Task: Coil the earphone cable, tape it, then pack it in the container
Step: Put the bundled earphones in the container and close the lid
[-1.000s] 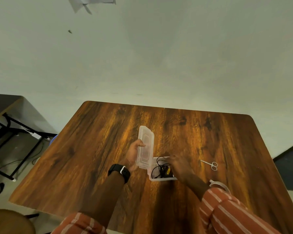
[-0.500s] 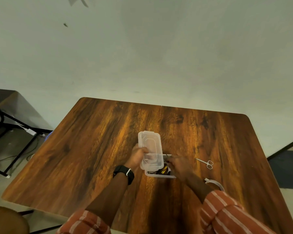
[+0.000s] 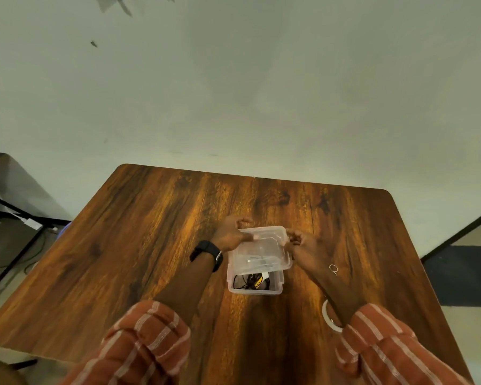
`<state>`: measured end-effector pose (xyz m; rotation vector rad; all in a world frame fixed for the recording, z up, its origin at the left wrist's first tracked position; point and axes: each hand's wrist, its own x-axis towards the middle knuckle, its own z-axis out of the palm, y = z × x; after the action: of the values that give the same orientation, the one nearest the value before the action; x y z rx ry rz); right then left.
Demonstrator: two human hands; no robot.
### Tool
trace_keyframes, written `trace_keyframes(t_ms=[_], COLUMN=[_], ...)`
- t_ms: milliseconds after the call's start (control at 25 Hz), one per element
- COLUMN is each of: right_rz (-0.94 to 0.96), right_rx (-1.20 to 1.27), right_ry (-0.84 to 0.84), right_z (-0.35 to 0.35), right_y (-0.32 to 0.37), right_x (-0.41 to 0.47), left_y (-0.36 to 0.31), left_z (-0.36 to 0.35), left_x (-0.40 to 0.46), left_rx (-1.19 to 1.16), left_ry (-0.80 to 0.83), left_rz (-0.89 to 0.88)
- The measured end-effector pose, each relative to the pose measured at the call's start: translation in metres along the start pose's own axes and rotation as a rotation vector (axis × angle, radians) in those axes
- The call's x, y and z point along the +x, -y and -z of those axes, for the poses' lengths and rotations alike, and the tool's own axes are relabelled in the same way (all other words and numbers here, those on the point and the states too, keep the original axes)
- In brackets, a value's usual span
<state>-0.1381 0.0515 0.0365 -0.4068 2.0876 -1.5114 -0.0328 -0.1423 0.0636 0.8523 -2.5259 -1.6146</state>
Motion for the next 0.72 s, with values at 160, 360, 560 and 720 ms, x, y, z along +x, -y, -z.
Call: trace_keyframes(t_ms=[160, 360, 560, 720], right_rz=[-0.289, -0.298, -0.248, -0.201], right_rx=[0.052, -0.326, -0.473, -0.392], right_ry=[-0.307, -0.19, -0.111, -0.139], right_z=[-0.018, -0.036, -0.037, -0.036], right_y=[-0.022, -0.045, -0.056, -0.072], right_x=[0.013, 0.025, 0.018, -0.008], left_y=[0.031, 0.063, 0.071, 0.089], left_z=[-0.027, -0.049, -0.057, -0.075], left_x=[0.004, -0.007, -0.021, -0.044], left_rx=[-0.184, 0.117, 0.199, 0.121], left_ry=[-0.299, -0.258, -0.314, -0.38], left_rz=[0.26, 0.287, 0.255, 0.237])
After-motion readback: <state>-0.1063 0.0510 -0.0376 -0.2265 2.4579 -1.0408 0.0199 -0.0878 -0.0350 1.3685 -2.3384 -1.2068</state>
